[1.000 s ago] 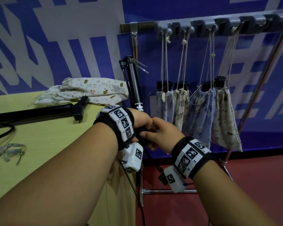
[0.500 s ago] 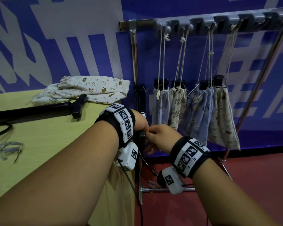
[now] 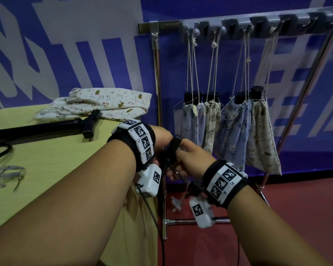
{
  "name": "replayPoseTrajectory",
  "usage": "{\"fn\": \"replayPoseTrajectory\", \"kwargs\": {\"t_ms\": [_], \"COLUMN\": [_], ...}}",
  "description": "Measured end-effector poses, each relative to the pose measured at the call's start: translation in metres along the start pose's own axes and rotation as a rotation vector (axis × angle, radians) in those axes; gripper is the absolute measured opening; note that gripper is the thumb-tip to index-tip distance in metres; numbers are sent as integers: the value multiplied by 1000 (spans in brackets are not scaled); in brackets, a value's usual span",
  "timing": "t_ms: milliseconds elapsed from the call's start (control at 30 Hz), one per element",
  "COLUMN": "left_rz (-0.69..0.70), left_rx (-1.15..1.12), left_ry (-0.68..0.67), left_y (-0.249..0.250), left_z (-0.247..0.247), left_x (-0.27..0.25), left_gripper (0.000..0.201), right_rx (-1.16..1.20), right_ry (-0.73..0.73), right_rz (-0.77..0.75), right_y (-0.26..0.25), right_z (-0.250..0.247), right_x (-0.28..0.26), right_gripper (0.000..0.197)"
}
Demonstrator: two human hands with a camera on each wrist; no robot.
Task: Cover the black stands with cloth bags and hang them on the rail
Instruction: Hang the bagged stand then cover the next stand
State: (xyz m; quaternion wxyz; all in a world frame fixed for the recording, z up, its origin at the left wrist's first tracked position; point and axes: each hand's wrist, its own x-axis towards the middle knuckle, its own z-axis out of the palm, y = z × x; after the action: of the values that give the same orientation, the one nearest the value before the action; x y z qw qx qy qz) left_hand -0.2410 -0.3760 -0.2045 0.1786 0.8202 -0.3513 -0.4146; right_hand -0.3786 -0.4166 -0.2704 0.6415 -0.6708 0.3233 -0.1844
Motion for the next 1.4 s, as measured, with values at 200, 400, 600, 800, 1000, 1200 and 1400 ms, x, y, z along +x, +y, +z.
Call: {"fn": "replayPoseTrajectory", "kwargs": {"t_ms": [200, 400, 600, 800, 1000, 1200, 1400], "left_rz": [-65, -82, -78, -4, 77, 402, 495], "left_rx": [-164, -289, -429, -473, -258, -377, -222], "left_ry": [41, 9, -129, -127, -14, 16, -114], "left_y": [4, 9, 8, 12, 19, 29, 19], "left_z": [-5, -5, 4, 7, 3, 3, 3], "left_x": [-22, -22, -20, -25, -26, -40, -35], "left_gripper": [34, 23, 22, 29, 30, 28, 38], "right_rx": [211, 42, -20, -267, -503, -564, -594], "right_ry": [-93, -62, 146, 225, 335, 392, 352], "right_rz": [54, 41, -117, -256, -167, -97, -49], "right_y": [-11, -18, -37, -42, -37, -36, -39], "right_z": [-9, -14, -18, -30, -38, -42, -46], "right_x": [-4, -8, -17, -15, -10, -10, -14], "right_gripper": [14, 35, 14, 23, 26, 23, 29]}}
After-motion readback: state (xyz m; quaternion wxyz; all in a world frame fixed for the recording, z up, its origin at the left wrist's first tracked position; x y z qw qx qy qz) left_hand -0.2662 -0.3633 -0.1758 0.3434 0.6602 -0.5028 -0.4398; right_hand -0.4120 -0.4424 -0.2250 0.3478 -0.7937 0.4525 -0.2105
